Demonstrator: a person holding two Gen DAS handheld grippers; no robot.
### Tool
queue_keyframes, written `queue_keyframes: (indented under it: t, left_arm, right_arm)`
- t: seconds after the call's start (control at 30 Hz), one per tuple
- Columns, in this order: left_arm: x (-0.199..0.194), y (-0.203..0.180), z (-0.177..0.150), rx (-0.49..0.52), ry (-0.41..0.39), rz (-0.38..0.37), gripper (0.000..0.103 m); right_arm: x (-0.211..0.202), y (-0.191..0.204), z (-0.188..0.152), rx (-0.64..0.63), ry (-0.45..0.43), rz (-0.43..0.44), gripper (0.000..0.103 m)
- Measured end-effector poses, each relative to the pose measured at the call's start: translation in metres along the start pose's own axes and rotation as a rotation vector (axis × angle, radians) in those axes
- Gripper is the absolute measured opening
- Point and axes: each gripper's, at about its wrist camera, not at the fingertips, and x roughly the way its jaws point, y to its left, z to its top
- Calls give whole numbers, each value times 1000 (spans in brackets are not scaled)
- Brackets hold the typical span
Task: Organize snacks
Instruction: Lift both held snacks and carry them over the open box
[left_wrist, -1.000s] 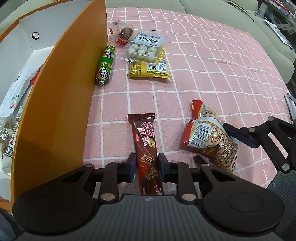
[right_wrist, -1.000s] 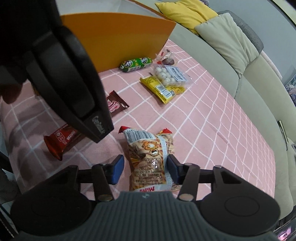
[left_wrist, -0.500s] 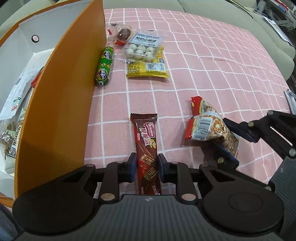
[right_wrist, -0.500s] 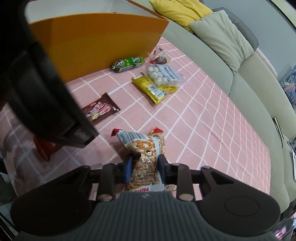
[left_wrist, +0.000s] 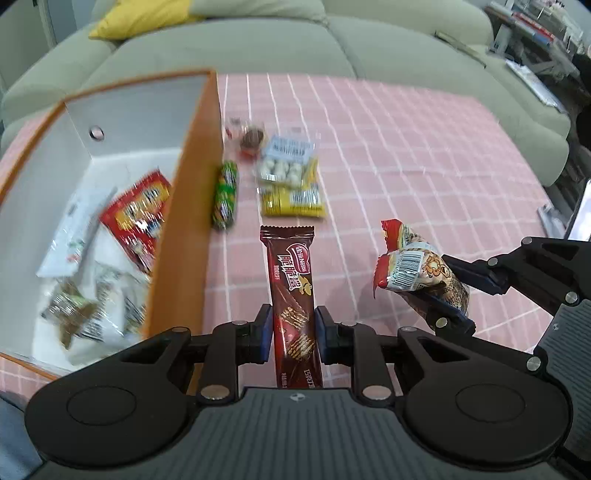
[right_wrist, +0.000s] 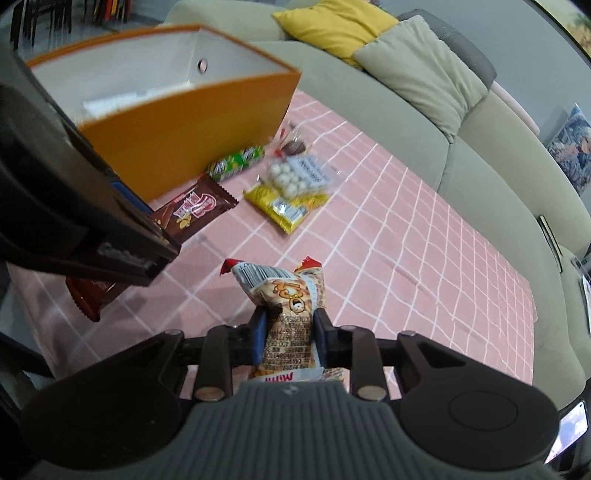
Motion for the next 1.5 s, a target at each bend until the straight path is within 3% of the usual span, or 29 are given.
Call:
queue_keyframes:
  t: [0.33,0.63,0.77,1.03,1.2,1.5]
  left_arm:
    - [-58,16,13,11,-130,-9,26]
    - [-103,80,30,-27,-212,27,26]
    - [-112,106,42,-20,-228,54,26]
    - [-98,138,65,8,-199,72,26]
    - [-69,156,72,-34,-147,57,26]
    - [-14,183,85,-72,-17,39,26]
  right_arm:
    - [-57,7,31,30,-144,-2,23]
    - [-80,15,83,121,-261,97,23]
    - [-83,20,109,144,-303,182,24]
    - [-64,36,160,186,-293,260,24]
    - [-34,42,185,241,-248,277,24]
    - [28,50,209,188,-144,209,24]
